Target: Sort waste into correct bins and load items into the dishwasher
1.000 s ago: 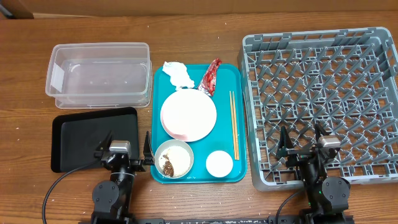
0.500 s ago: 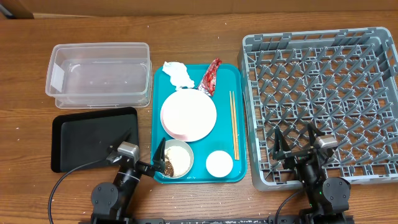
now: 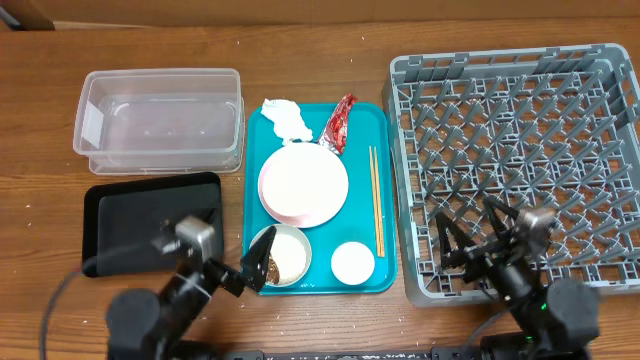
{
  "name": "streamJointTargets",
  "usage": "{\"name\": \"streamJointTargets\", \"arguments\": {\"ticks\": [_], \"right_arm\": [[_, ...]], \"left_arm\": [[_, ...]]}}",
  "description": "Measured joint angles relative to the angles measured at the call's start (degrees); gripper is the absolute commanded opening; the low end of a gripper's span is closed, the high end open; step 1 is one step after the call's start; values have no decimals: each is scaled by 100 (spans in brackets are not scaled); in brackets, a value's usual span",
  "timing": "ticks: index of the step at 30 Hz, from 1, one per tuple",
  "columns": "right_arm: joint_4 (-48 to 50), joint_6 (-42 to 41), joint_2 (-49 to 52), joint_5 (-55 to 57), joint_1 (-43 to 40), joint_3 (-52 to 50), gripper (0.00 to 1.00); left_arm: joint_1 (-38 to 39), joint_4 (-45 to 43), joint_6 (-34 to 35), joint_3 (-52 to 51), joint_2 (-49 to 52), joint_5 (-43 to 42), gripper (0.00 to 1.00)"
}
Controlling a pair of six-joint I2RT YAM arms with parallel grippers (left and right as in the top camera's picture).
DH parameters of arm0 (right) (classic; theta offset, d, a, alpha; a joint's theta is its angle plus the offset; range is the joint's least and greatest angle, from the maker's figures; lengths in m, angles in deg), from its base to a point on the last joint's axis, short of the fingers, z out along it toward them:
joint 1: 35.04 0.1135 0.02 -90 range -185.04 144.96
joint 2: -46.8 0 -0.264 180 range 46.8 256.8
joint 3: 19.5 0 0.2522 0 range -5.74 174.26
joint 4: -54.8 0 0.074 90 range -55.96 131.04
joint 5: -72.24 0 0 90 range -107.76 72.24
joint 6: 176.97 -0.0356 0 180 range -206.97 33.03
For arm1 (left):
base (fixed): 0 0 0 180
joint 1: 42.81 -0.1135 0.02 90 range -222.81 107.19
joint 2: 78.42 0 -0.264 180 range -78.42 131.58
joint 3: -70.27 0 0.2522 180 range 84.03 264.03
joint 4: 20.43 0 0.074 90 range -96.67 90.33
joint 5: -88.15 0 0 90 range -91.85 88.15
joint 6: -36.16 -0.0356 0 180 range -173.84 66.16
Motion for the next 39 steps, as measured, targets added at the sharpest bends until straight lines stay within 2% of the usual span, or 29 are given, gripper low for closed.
{"name": "streamJointTargets", "arguments": {"ticks": [7, 9, 13, 14, 17, 22, 27, 30, 33, 34, 35, 36, 39], "right_arm": [[-2022, -13, 2352, -66, 0, 2465, 100], [-2350, -13, 2909, -81, 0, 3040, 100], [-2750, -9, 3696, -221, 0, 3788, 100], [-2791, -13, 3845, -254, 0, 3897, 100], [-2804, -26, 4052, -293, -4, 3976, 100], [-3069, -205, 4277, -278, -133, 3987, 100], [-3156, -293, 4389, -249, -271, 3987, 100], [-3158, -313, 4404, -249, -289, 3987, 100], [-3161, -315, 4404, -247, -291, 3987, 100], [-3167, -315, 4404, -247, -291, 3987, 100], [-3171, -313, 4404, -247, -291, 3987, 100], [-3185, -313, 4404, -251, -291, 3987, 100], [-3189, -315, 4404, -249, -291, 3987, 100]], "left_arm": [[269, 1849, 7, 2048, 3077, -612, 100], [511, 2127, 52, 2559, 3917, -841, 100], [802, 2050, 229, 3058, 4970, -1626, 100], [885, 2048, 251, 3119, 5200, -1823, 93], [1246, 2492, 319, 3174, 5720, -1982, 86], [2457, 3469, 424, 3169, 6332, -848, 85], [3519, 3403, 728, 3169, 6688, 577, 87], [3816, 3206, 892, 3169, 6937, 1274, 82], [3926, 3086, 1036, 3171, 7316, 1751, 63], [3934, 3071, 1080, 3171, 7458, 1856, 48], [3934, 3049, 1113, 3171, 7591, 1941, 22], [3932, 3042, 1130, 3171, 7705, 2015, 4], [3864, 3252, 1172, 3213, 7849, 2050, 4]]}}
